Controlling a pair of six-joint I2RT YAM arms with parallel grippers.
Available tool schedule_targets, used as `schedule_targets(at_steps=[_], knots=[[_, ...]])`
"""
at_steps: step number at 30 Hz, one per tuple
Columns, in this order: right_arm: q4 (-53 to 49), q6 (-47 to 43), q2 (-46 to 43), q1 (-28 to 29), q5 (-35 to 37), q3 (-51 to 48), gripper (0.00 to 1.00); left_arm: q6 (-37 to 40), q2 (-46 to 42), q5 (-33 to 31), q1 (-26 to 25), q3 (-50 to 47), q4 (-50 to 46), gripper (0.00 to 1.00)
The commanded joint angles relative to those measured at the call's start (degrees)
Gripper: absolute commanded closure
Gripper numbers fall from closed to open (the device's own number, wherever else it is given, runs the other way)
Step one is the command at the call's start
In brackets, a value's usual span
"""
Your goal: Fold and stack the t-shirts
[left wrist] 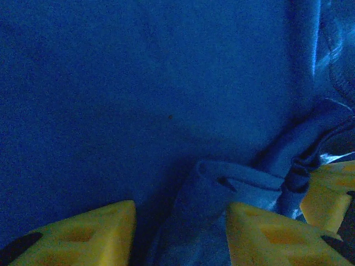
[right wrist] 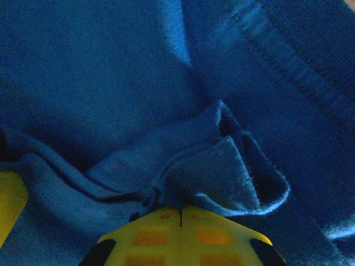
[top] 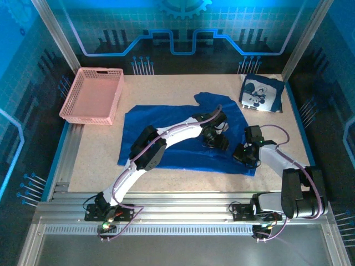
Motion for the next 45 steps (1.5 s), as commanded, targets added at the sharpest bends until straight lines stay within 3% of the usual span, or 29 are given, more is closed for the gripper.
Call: schedule_targets(at_steps=[1,12,17,20,26,29,45], knots=[[-1.16,-0.81,-0.86,-0.91,-0.87,-0.73,1.0,1.55,1.63,-0.69,-0.56,2.88,-1.38,0.54],[-0.99,-1.43,-0.47,-1.47,-1.31,-0.76,0.99,1.17,3.49,1.88,-0.69,4.74,-0.37,0.65],[-1.22,-1.69,-0.78,-1.88,-1.4,-0.67,0.98,1.07,3.53,1.36,-0.71,4.95,0.02,0.88],[-1.29,-1.69,-1.47,-2.05,-1.42,-0.88,0.92,0.65,3.1,1.26,-0.68,6.2,0.49,1.0],[-2.02,-1.52,-3.59,-3.96,-2.07,-1.41,0.47,-0.48,0.36,-0.31,0.4,5.6,1.99,1.0],[-1.65,-1.25,-5.18,-5.91,-3.97,-1.96,0.36,-1.7,-1.75,-0.84,1.23,2.25,4.87,1.0],[2.27,-3.52,-7.55,-12.49,-14.26,-1.69,0.29,-7.73,-9.12,-3.03,5.68,-12.21,15.06,1.0]])
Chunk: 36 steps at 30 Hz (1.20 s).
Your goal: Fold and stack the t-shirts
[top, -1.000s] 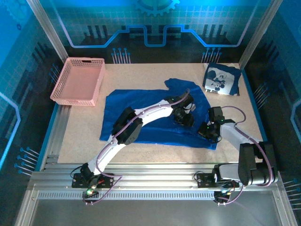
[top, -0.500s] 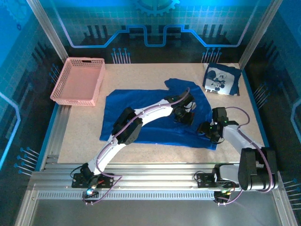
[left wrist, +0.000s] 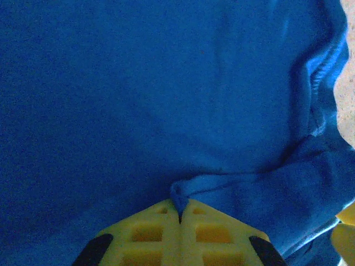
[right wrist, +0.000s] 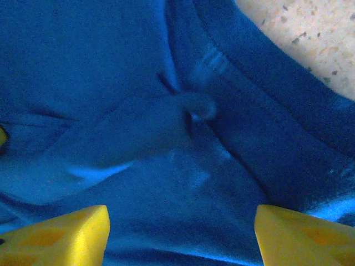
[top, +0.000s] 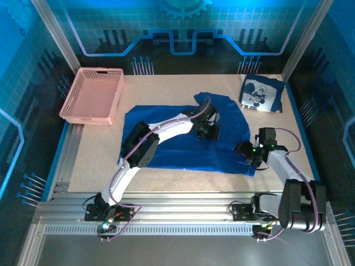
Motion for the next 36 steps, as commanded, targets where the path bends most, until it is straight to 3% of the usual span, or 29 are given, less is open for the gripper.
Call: schedule_targets(at_steps=[1,9,16,23,31,36], knots=[[0.65,-1.35,-0.67,-1.74,-3.32,1.07,0.29,-2.36,-3.26,-1.17,0.89,-2.56,3.41,1.0],[2.23,-1.36,3.31,-4.71,-3.9,4.18,0.29,-5.09,-5.2,-4.47,1.74,-7.44,6.53,1.0],[2.19,-1.25,12.36,-4.9,-4.2,8.32,0.34,-5.78,-7.91,-7.92,1.78,-11.1,9.94,1.0],[2.99,-0.42,16.13,-3.25,-4.38,7.97,0.65,-5.26,-9.06,-8.0,1.79,-11.97,11.76,1.0],[-3.9,-0.28,24.37,-2.43,2.2,11.54,0.9,-4.09,-9.9,-8.03,1.76,-12.12,11.76,1.0],[-8.0,-0.84,28.18,-2.7,6.62,14.13,0.93,-3.48,-11.52,-11.41,1.72,-13.55,11.15,1.0]])
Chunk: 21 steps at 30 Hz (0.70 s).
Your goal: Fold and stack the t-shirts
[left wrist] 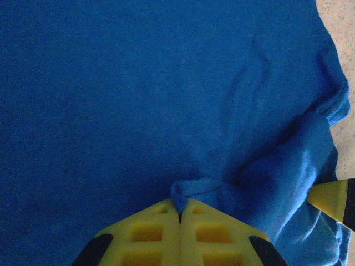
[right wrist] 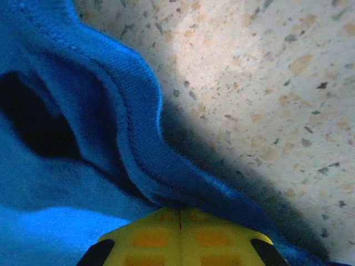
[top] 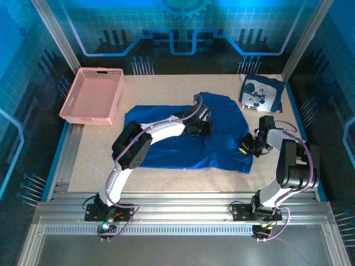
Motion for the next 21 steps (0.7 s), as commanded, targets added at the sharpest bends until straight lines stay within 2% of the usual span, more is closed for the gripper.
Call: schedule_targets(at_steps=[1,5,8,9,11,12,16,18,21], knots=[[-5.42,-0.72,4.53,0.29,9.26,-0.2,0.94,1.1,-3.98,-4.44,0.37,-0.97,-0.77,1.0],[-6.99,-1.39,5.78,-0.33,10.77,0.4,0.96,0.51,-3.97,-6.21,0.43,-1.05,-1.21,1.0],[-7.67,-1.13,6.28,-0.37,10.91,0.93,0.96,-0.4,-1.54,-6.28,0.42,1.32,-3.57,0.9],[-7.89,-1.03,6.32,-0.32,11.02,1.0,0.96,-1.02,-0.72,-7.39,0.42,2.39,-5.59,0.85],[-8.0,-0.85,6.32,-0.37,11.12,1.12,0.94,-2.04,-0.02,-8.28,0.71,3.01,-8.14,0.56],[-8.08,-0.78,6.25,-0.39,11.12,1.12,0.93,-2.41,-0.62,-9.07,0.74,2.57,-8.64,0.47],[-8.96,-0.75,4.98,-0.59,11.14,1.31,0.9,-3.51,-8.51,-16.9,1.15,-0.79,-11.6,0.2],[-9.69,-0.83,3.87,-0.79,11.45,1.47,0.89,-4.08,-13.62,-18.74,1.58,-3.7,-13.74,0.15],[-12.22,-1.78,1.61,-0.95,13.15,2.5,0.88,-6.47,-21.4,-20.23,2.31,-12.01,-16.87,0.13]])
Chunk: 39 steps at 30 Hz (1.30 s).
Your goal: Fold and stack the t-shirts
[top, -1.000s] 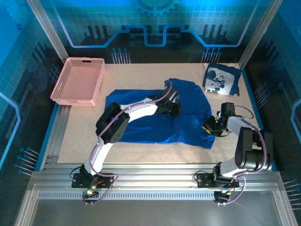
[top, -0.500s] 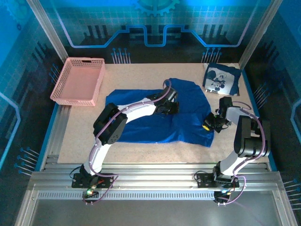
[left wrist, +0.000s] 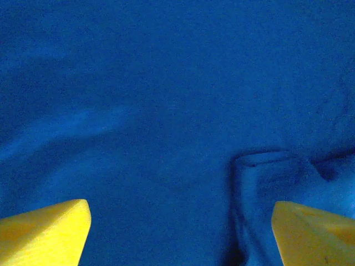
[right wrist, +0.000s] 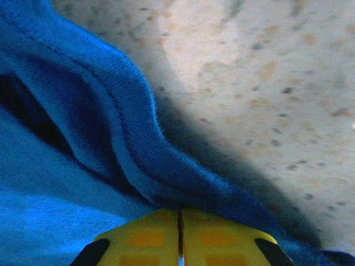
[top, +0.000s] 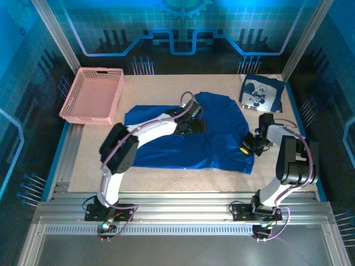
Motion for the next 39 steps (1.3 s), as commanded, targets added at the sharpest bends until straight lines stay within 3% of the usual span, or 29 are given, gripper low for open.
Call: schedule_targets(at_steps=[1,7,13,18,25,33,39], knots=[[-7.36,-1.35,-0.84,-1.08,10.65,-0.48,0.86,-3.95,-10.97,-4.9,1.34,-8.67,-6.17,0.13],[-9.62,-2.9,-5.05,-1.57,10.49,0.58,0.73,-10.2,-21.68,-4.91,4.53,-29.28,-5.9,0.13],[-5.18,-3.88,-10.6,3.63,3.16,0.07,0.56,-12.96,-23.54,-4.75,6.26,-35.93,-4.92,0.13],[-3.31,0.07,-4.47,6.35,0.88,-3.11,0.6,-19.15,-24.73,-3.31,7.47,-42.58,-5.47,0.14],[-5.63,-0.48,-4.13,7.6,6.59,-6.92,0.64,-24.26,-31.28,-1.05,7.33,-51.32,-6.31,0.15],[-8.03,0.45,-7.31,8.75,7.97,-9.97,0.64,-23.78,-38.05,0.44,7.25,-53.23,-7.47,0.15],[-11.41,2.35,-14.46,8.97,6.42,-5.32,0.54,-17.8,-39.53,-1.6,7.38,-39.74,-13.7,0.11]])
